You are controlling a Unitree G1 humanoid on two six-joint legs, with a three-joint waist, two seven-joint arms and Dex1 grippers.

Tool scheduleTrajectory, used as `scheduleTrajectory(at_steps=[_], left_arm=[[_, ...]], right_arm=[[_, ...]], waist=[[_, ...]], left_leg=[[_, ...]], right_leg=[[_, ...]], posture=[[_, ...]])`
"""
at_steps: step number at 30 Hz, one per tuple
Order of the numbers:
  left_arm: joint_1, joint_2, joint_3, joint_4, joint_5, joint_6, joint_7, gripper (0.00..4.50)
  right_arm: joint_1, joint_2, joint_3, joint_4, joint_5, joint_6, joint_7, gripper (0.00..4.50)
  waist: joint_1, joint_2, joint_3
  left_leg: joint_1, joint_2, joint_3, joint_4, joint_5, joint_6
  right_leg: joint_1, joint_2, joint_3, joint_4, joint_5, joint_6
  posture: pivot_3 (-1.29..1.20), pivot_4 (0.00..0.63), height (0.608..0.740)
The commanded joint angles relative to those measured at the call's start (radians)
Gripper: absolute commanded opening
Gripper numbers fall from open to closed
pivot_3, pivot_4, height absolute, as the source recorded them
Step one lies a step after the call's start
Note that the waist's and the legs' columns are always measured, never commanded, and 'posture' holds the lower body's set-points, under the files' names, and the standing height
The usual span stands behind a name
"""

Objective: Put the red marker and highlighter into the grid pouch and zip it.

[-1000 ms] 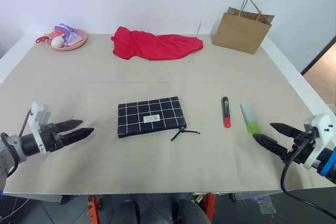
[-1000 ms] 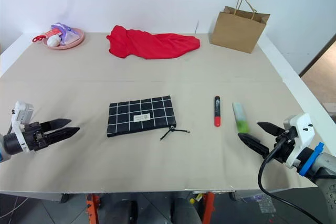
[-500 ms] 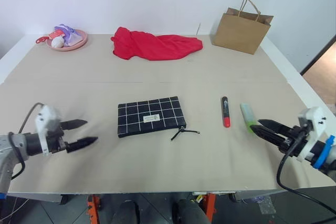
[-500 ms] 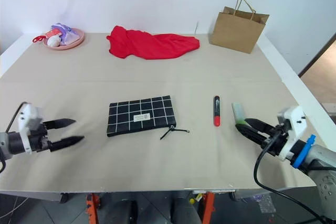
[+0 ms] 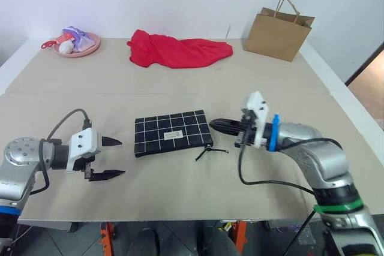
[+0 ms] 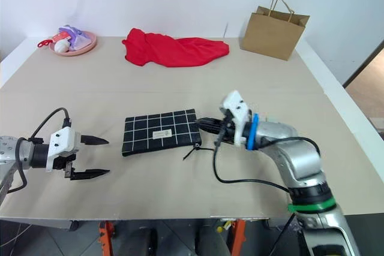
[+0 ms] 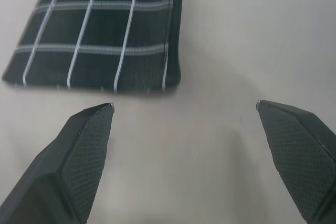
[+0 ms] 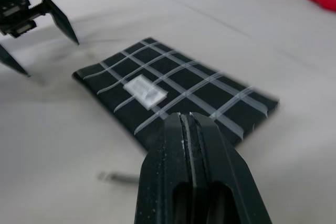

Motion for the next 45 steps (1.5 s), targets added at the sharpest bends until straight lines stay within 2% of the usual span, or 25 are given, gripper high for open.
scheduleTrajectory(at_steps=[1,8,12,16,22,27,31,34,38,45], left_arm=[[-0.008,0.017,0.009,0.010,0.012,-0.029,0.007,4.50],[0.030,0.013,0.019,-0.033,-0.023,0.018,0.010,4.50],[0.028,0.013,0.016,-0.053,-0.028,0.035,0.018,4.50],[0.014,0.006,-0.004,-0.034,0.007,-0.024,0.028,4.50],[-0.080,-0.067,-0.076,0.120,0.124,-0.266,0.074,4.50],[-0.162,-0.137,-0.137,0.341,0.261,-0.583,0.172,4.50],[-0.208,-0.156,-0.166,0.466,0.352,-0.783,0.257,4.50],[-0.239,-0.172,-0.174,0.530,0.374,-0.865,0.302,4.50],[-0.316,-0.179,-0.208,0.649,0.505,-1.012,0.437,4.50],[-0.403,-0.202,-0.266,0.780,0.603,-1.162,0.592,4.50]], right_arm=[[-0.072,0.035,0.120,0.097,-0.137,-0.106,0.020,0.05],[-0.101,0.042,0.246,0.234,-0.314,-0.219,0.046,0.05],[-0.105,0.044,0.254,0.266,-0.350,-0.241,0.060,0.05],[-0.104,0.043,0.265,0.283,-0.387,-0.269,0.079,0.05],[-0.108,0.074,0.264,0.301,-0.413,-0.292,0.087,0.05],[-0.116,0.094,0.246,0.306,-0.413,-0.290,0.086,0.05],[-0.114,0.099,0.237,0.303,-0.413,-0.287,0.086,0.05],[-0.112,0.102,0.233,0.302,-0.412,-0.286,0.087,0.05],[-0.115,0.107,0.223,0.300,-0.407,-0.282,0.089,0.05],[-0.114,0.113,0.213,0.296,-0.400,-0.276,0.095,0.05]], waist=[[0.001,0.000,0.000],[0.001,0.000,0.000],[0.001,0.000,0.000],[0.001,0.000,0.000],[0.002,-0.001,0.000],[0.003,0.000,-0.001],[0.002,0.001,-0.002],[0.003,0.002,-0.002],[0.006,0.002,-0.003],[0.004,0.002,-0.002]], left_leg=[[0.000,0.000,0.000,0.000,0.000,0.000],[-0.001,-0.001,0.001,0.001,0.000,0.000],[0.000,0.000,0.000,0.001,0.000,0.000],[0.001,0.000,0.000,0.002,0.000,0.000],[0.002,-0.001,0.000,0.004,0.000,0.000],[0.003,0.000,0.000,0.005,0.000,0.000],[0.005,0.000,0.001,0.005,0.001,0.001],[0.006,0.000,0.000,0.004,0.003,0.003],[0.007,0.000,0.000,0.003,0.010,0.008],[0.008,0.000,0.001,0.001,0.019,0.012]], right_leg=[[0.000,0.000,0.000,0.000,0.000,0.000],[-0.001,-0.002,-0.001,0.001,0.000,0.000],[-0.001,-0.001,-0.001,0.004,-0.001,0.000],[0.000,-0.001,-0.001,0.005,-0.001,-0.001],[0.000,-0.001,-0.001,0.008,-0.001,-0.001],[0.000,0.000,0.000,0.011,-0.001,-0.001],[0.001,0.000,0.000,0.012,-0.001,-0.002],[0.002,0.000,0.000,0.012,0.000,-0.003],[0.002,-0.001,-0.002,0.012,0.004,0.000],[0.001,-0.001,-0.001,0.012,0.011,0.002]], posture=[[0.00,0.150,0.740],[0.00,0.150,0.740],[0.00,0.150,0.740],[0.00,0.150,0.740],[0.00,0.150,0.740],[0.00,0.150,0.740],[0.00,0.150,0.740],[0.00,0.150,0.740],[0.00,0.150,0.740],[0.00,0.150,0.740]])
